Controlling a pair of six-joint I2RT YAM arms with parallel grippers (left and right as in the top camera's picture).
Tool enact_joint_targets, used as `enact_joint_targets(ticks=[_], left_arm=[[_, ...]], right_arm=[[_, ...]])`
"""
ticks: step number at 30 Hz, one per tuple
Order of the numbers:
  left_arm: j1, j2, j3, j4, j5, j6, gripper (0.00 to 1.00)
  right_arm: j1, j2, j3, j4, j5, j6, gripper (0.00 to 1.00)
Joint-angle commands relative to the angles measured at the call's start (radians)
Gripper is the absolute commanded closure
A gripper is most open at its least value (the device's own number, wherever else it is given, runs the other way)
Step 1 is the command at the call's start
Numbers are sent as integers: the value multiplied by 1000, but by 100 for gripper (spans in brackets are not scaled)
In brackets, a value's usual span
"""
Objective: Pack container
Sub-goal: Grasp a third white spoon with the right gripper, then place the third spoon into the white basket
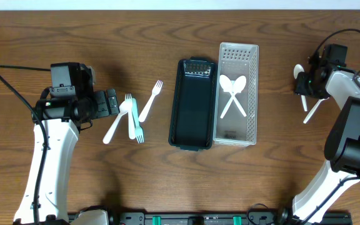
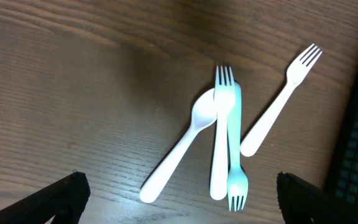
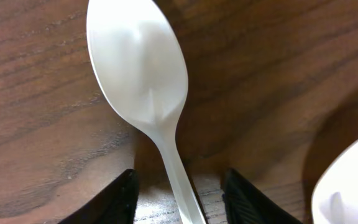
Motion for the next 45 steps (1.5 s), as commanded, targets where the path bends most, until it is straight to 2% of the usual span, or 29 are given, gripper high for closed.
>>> enact_joint_targets(ticks=[1,8,11,14,19,28,33,38,45], left_arm=[[4,2,23,-3,10,13,2],[4,2,23,-3,10,13,2],[4,2,23,-3,10,13,2],[4,2,23,-3,10,13,2],[4,2,23,-3,10,13,2],[4,2,23,-3,10,13,2],[4,2,23,-3,10,13,2],[4,2,23,-3,10,13,2],[4,2,23,-3,10,13,2]], right_arm=[[-4,8,2,7,-8,-16,59],[-3,16,0,-3,-5,-16,62],[-3,27,0,-9,-5,-14,68],[-3,31,0,-26,-5,-13,82],[-3,15,33,-86,-16,-4,98],[65,-214,206,-284,-294,134,99],[213,-323,208,-287,-264,235,99],[400,-261,173,-280,-82,333,99],[552,-63,153,-213,-79,358,99]])
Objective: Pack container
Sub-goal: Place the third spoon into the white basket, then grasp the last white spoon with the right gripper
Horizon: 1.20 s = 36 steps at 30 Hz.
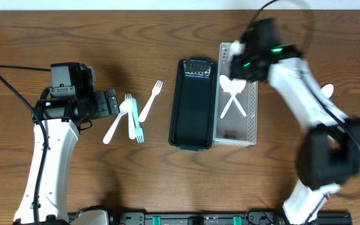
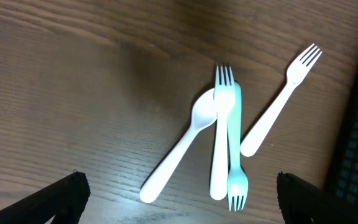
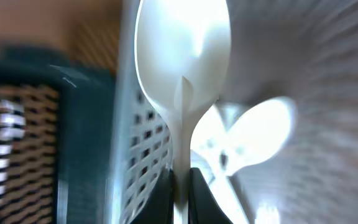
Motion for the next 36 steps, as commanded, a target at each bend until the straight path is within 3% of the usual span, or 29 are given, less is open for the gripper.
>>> enact_joint_targets(ticks=[1,2,3,5,11,16,24,36], left_arm=[[4,2,23,-3,10,13,2],[4,2,23,-3,10,13,2],[4,2,23,-3,10,13,2],[4,2,23,-3,10,13,2],[4,2,23,-3,10,13,2],[4,2,23,-3,10,13,2],[4,2,23,-3,10,13,2],[4,2,23,-3,10,13,2]], right_arm=[[31,48,-14,23,36,39,97],[33,47,-13,36,27,23,90],[32,37,-9,36,20,0,75],[26,8,1,28,22,-45,60],[-77,-151,3,-2,154,-78,44],[-288,-219,3,-59,294,-77,43],[-594,-116,-58,-151,251,22,48],[-674,55,-96,-72,208,44,48]])
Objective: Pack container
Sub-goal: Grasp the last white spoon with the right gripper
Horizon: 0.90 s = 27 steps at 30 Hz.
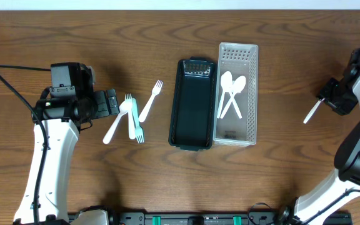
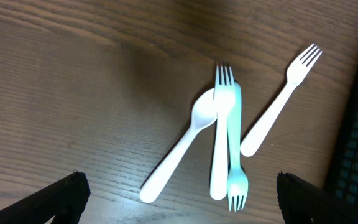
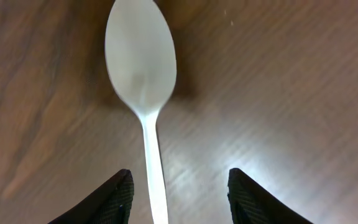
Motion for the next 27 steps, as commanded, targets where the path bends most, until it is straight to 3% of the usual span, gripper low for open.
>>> enact_joint_targets(ticks=[1,17,24,27], left_arm=[[4,2,23,-3,10,13,2],[4,2,23,-3,10,13,2],[4,2,23,-3,10,13,2],[4,2,23,-3,10,13,2]], right_arm=[[-7,27,1,16,-11,23,48],[1,119,1,102,-38,64,59],[3,122,1,96,-49,63,88],[7,112,3,88,-97,56,85]])
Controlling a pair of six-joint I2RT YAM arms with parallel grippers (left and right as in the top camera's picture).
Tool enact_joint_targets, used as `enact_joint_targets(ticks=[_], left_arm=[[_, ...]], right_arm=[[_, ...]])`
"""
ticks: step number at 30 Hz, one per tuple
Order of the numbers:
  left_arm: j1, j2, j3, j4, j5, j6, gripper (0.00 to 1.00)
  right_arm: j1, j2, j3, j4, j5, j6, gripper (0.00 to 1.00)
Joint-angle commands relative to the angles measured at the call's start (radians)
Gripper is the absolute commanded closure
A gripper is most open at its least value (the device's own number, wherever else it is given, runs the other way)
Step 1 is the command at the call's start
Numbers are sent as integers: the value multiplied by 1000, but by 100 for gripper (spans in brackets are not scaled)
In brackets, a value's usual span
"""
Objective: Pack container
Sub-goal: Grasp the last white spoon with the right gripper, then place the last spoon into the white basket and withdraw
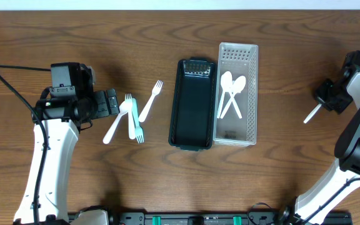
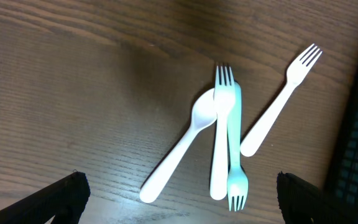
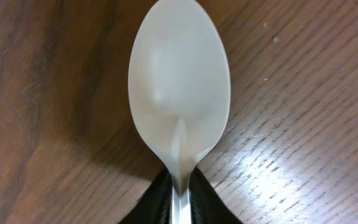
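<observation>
My right gripper (image 3: 180,186) is shut on the neck of a white plastic spoon (image 3: 179,93), bowl up, low over the wood at the table's far right. The overhead view shows that gripper (image 1: 325,97) with the spoon's handle (image 1: 312,113) sticking out toward the front. A clear perforated basket (image 1: 250,94) holds white spoons (image 1: 230,94), and a dark green tray (image 1: 192,125) lies beside it on the left. My left gripper (image 2: 182,202) stands open over a white spoon (image 2: 179,146), a teal fork (image 2: 235,155) and white forks (image 2: 281,102).
The wooden table (image 1: 292,169) carries nothing else. The left group of cutlery (image 1: 133,115) lies between my left arm (image 1: 67,103) and the dark tray. The basket and tray stand side by side at the centre.
My right gripper stood open astride the spoon at the far right; now its fingers are shut on the spoon's neck. The left arm and the left cutlery are unchanged.
My right gripper was open around a spoon at the far right, with two spoons in the basket. Then it held that spoon over the basket. Later a third spoon lay in the basket and the gripper was open over the last right-hand spoon, which it now grips.
</observation>
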Motion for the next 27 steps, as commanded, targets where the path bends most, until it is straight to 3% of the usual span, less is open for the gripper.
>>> enact_joint_targets(ticks=[1,3,10,15,18,23,25,26,27], left_arm=[[4,2,23,-3,10,13,2],[4,2,23,-3,10,13,2],[4,2,23,-3,10,13,2],[4,2,23,-3,10,13,2],[4,2,23,11,11,8,2],[4,2,23,-48,14,-107,2],[4,2,23,-68,14,-135,2],[4,2,23,-77,14,-139,2],[4,2,23,-89,14,-138,2]], right_arm=[[6,5,3,-9,-73,-13,90],[9,-31,4,-9,-131,-17,98],[87,-283,4,-21,-407,-42,99],[264,-412,4,-34,-364,-43,99],[377,-408,-3,-35,-294,-43,98],[527,-337,-37,-23,-241,-41,97],[565,-291,-37,-7,-215,-40,91],[580,-269,-37,6,-212,-40,81],[595,-243,-37,24,-213,-40,60]])
